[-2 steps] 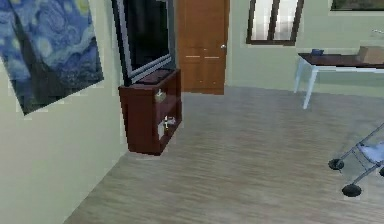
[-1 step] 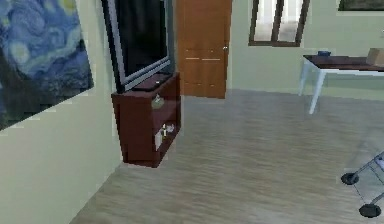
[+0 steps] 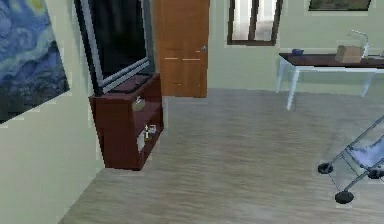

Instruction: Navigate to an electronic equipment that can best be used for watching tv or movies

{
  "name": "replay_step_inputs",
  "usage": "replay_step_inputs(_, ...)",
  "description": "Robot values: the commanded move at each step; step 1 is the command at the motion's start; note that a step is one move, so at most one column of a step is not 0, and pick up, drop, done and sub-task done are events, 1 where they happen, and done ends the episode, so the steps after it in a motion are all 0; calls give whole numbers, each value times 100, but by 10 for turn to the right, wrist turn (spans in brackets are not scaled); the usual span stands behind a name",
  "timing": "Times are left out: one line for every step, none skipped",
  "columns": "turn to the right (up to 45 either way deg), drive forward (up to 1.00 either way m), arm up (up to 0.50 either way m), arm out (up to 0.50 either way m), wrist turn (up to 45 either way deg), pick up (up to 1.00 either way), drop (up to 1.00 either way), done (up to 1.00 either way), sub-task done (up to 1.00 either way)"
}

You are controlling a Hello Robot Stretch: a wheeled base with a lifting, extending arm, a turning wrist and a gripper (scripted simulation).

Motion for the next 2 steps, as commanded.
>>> replay_step_inputs(0, 100, 0, 0, 0, 0, 0, 0, 0)
replay_step_inputs(90, 0, 0, 0, 0, 0, 0, 0, 0)
